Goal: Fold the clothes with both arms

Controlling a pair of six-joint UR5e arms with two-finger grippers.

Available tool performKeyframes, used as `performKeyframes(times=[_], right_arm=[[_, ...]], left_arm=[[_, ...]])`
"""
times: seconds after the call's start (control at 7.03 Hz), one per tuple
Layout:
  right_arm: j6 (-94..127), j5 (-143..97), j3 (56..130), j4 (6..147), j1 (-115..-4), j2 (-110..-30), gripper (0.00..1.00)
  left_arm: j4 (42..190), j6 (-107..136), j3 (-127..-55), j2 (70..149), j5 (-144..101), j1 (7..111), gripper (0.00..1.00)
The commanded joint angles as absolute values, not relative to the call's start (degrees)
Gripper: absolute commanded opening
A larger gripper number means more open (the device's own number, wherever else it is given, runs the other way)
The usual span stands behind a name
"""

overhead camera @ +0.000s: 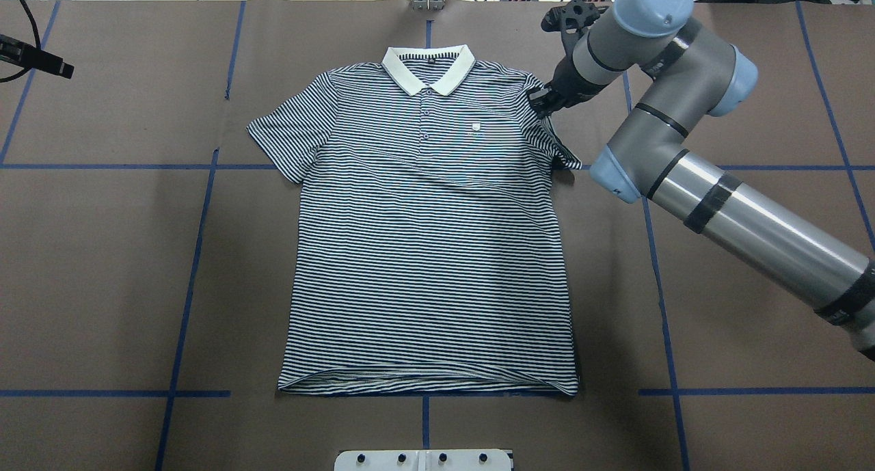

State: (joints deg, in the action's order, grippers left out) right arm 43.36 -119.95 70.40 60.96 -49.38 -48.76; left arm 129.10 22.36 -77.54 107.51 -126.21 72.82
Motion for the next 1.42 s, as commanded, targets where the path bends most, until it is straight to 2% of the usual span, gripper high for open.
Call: performKeyframes(times=[0.0,0.43,0.57,1.0,1.28], right_arm=[[45.51,-114.13,69.79,67.82,-45.64,-41.61,0.0],[47.02,-108.66,62.42,67.68,-44.12,-36.39,0.0],[47.02,-107.94,61.45,67.5,-44.12,-36.73,0.99],[47.37,-106.7,61.0,67.59,-44.12,-36.65,1.0],[54.27,-117.07,64.14,74.21,-46.04,-36.91,1.0]], left_arm=[[129.11,22.15,-77.43,107.23,-126.21,72.86,1.0],[129.11,22.67,-76.91,107.31,-126.21,72.69,1.0],[129.11,22.76,-76.99,107.4,-126.21,72.69,1.0],[129.02,27.12,-77.52,108.1,-125.95,72.08,1.0],[128.59,46.39,-78.13,113.35,-119.15,62.37,1.0]])
